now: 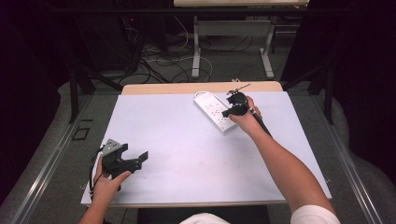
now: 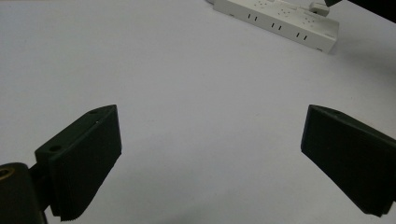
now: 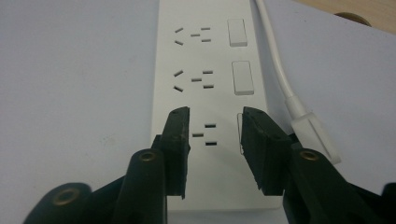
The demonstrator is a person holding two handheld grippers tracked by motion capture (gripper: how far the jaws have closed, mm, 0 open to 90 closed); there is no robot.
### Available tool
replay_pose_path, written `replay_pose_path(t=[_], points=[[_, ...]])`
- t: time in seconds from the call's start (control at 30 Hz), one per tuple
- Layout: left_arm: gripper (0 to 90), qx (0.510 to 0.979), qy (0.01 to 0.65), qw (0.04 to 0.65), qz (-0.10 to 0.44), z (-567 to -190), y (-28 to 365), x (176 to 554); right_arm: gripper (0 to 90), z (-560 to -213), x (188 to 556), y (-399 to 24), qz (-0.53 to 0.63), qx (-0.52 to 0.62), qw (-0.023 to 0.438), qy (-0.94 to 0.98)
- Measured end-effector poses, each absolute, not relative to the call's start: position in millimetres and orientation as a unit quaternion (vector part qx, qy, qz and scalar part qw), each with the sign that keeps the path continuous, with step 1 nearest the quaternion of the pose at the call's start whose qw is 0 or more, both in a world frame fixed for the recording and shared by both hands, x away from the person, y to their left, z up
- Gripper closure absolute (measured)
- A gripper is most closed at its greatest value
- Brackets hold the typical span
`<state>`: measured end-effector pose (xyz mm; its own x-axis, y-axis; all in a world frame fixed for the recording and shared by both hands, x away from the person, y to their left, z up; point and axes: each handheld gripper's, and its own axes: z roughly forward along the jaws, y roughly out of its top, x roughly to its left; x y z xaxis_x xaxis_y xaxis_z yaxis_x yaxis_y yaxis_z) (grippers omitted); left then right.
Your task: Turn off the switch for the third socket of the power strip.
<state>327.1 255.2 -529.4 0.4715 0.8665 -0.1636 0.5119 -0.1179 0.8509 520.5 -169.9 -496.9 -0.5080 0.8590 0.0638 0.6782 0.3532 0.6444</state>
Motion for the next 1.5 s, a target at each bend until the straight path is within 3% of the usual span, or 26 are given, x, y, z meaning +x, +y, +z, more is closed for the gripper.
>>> replay_pose_path(t=[0.43, 0.9, 1.13, 1.5], points=[[5.3, 0.723, 0.477, 0.462, 0.192, -529.4, 254.5, 326.8, 40.4, -493.5, 510.2, -162.8, 0.323, 0.452, 0.158, 0.816], [5.4, 0.722, 0.477, 0.462, 0.192, -529.4, 254.2, 326.6, 39.5, -483.5, 498.3, -159.1, 0.341, 0.416, 0.176, 0.824], [5.4, 0.722, 0.478, 0.462, 0.192, -529.4, 254.6, 326.5, 37.4, -479.4, 492.1, -163.6, 0.343, 0.428, 0.161, 0.821], [5.4, 0.72, 0.48, 0.463, 0.191, -530.0, 254.1, 326.7, 24.5, -475.8, 477.9, -171.2, 0.357, 0.425, 0.172, 0.814]])
